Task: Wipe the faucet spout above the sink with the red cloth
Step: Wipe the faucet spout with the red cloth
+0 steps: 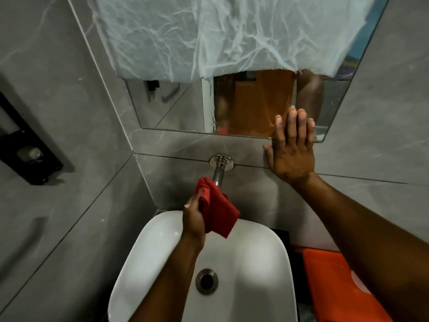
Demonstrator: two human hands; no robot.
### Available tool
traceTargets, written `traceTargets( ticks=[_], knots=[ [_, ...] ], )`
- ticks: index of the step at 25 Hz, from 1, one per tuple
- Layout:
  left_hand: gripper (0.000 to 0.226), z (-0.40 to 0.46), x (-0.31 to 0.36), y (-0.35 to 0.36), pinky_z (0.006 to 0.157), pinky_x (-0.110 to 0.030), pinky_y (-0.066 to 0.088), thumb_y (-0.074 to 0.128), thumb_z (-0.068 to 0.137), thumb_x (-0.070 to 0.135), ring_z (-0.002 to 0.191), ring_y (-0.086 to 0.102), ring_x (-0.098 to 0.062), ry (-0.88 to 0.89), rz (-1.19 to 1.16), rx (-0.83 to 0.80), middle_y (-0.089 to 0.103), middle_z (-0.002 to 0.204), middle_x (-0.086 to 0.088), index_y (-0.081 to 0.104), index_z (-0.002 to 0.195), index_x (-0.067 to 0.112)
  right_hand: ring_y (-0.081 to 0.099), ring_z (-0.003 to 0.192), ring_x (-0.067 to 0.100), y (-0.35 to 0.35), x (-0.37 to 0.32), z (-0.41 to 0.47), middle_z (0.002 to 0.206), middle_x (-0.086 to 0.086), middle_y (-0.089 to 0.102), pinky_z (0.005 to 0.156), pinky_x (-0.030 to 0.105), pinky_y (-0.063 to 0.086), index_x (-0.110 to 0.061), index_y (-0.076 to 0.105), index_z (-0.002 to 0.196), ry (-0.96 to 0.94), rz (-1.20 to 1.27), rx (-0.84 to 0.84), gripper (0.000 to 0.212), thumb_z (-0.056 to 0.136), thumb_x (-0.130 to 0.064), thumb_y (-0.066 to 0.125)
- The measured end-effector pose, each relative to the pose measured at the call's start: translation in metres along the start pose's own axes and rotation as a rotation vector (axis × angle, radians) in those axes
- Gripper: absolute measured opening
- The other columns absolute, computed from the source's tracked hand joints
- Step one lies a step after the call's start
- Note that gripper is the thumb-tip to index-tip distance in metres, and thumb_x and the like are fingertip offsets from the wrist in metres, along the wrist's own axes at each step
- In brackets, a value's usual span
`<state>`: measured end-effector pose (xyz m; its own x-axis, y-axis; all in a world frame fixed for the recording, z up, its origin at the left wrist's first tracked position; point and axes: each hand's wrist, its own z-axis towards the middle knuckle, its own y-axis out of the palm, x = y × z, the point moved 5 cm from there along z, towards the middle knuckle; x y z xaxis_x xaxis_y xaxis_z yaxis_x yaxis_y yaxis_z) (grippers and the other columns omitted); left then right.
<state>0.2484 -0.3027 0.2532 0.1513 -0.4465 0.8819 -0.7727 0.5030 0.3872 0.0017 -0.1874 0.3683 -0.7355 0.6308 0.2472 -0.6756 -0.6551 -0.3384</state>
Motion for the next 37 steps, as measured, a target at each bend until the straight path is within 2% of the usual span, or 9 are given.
traceTargets(
  ticks=[3,6,14,18,21,24,27,33,37],
  knots=[
    [0.056,-0.007,-0.03,0.003,0.091,-0.053,0.054,0.051,0.091,0.056,0.088,0.072,-0.033,-0.369,-0.413,-0.19,0.074,0.097,-0.017,0.069,0.116,0.01,-0.01,0.163,0.032,0.003,-0.001,-0.002,0.175,0.014,-0.013,0.134,0.05,-0.001,-0.011,0.004,0.167,0.005,-0.001,0.014,0.087,0.102,-0.05,0.047],
    [0.058,-0.005,-0.026,0.005,0.084,-0.05,0.058,0.056,0.086,0.059,0.08,0.073,-0.031,-0.353,-0.251,-0.156,0.073,0.092,-0.018,0.068,0.114,0.009,-0.011,0.163,0.031,0.002,-0.001,-0.002,0.175,0.013,-0.015,0.134,0.05,-0.001,-0.01,0.005,0.167,-0.001,-0.008,0.023,0.087,0.102,-0.05,0.048],
    [0.053,0.036,0.076,0.069,0.074,-0.037,0.047,0.049,0.092,0.055,0.093,0.062,-0.025,0.214,1.321,0.136,0.062,0.111,-0.01,0.049,0.124,0.012,-0.014,0.163,0.029,-0.004,-0.001,0.002,0.174,0.011,-0.018,0.133,0.049,-0.001,-0.006,0.026,0.159,0.023,-0.027,0.007,0.075,0.102,-0.049,0.049],
    [0.048,0.054,0.076,0.125,0.098,-0.05,0.047,0.064,0.089,0.03,0.119,0.056,-0.037,0.073,2.014,0.091,0.056,0.132,-0.017,0.054,0.131,0.01,-0.013,0.163,0.03,-0.003,-0.002,0.0,0.175,0.011,-0.017,0.133,0.049,0.0,-0.007,0.026,0.159,0.028,-0.019,0.004,0.075,0.102,-0.05,0.049],
    [0.038,0.065,0.07,0.112,0.086,-0.043,0.053,0.066,0.088,0.028,0.105,0.063,-0.031,0.218,1.745,0.108,0.061,0.124,-0.016,0.06,0.122,0.012,-0.012,0.163,0.03,0.001,0.0,-0.001,0.175,0.011,-0.016,0.134,0.049,-0.002,-0.011,0.01,0.166,0.016,-0.015,0.006,0.086,0.101,-0.052,0.048],
    [0.025,0.074,0.078,0.072,0.067,-0.032,0.052,0.071,0.085,0.036,0.08,0.065,-0.02,0.083,0.923,-0.033,0.069,0.107,-0.01,0.062,0.102,0.02,-0.013,0.163,0.029,0.005,-0.001,-0.002,0.175,0.01,-0.017,0.134,0.048,-0.004,-0.015,-0.002,0.167,0.005,-0.015,0.004,0.091,0.101,-0.054,0.048],
    [0.046,0.063,0.059,0.045,0.091,-0.049,0.055,0.063,0.089,0.045,0.106,0.067,-0.034,-0.249,0.24,-0.256,0.068,0.121,-0.016,0.061,0.124,0.015,-0.011,0.164,0.03,0.01,0.0,-0.004,0.175,0.011,-0.016,0.133,0.049,-0.003,-0.015,-0.001,0.167,0.0,-0.013,0.011,0.092,0.1,-0.054,0.049],
    [0.049,0.031,0.007,0.011,0.102,-0.055,0.048,0.044,0.094,0.058,0.108,0.065,-0.036,-0.277,-0.074,-0.253,0.075,0.109,-0.011,0.072,0.115,0.023,-0.009,0.164,0.032,0.007,-0.001,-0.004,0.175,0.013,-0.013,0.133,0.051,0.0,-0.012,0.002,0.167,-0.012,-0.022,0.033,0.09,0.1,-0.051,0.048],
    [0.049,0.023,0.005,0.006,0.078,-0.049,0.061,0.042,0.097,0.056,0.105,0.067,-0.038,-0.371,-0.095,-0.187,0.069,0.121,-0.016,0.063,0.123,0.02,-0.016,0.162,0.03,0.0,-0.004,-0.001,0.174,0.012,-0.02,0.133,0.05,-0.003,-0.008,0.007,0.166,-0.006,-0.029,-0.028,0.086,0.102,-0.049,0.048]
  ],
)
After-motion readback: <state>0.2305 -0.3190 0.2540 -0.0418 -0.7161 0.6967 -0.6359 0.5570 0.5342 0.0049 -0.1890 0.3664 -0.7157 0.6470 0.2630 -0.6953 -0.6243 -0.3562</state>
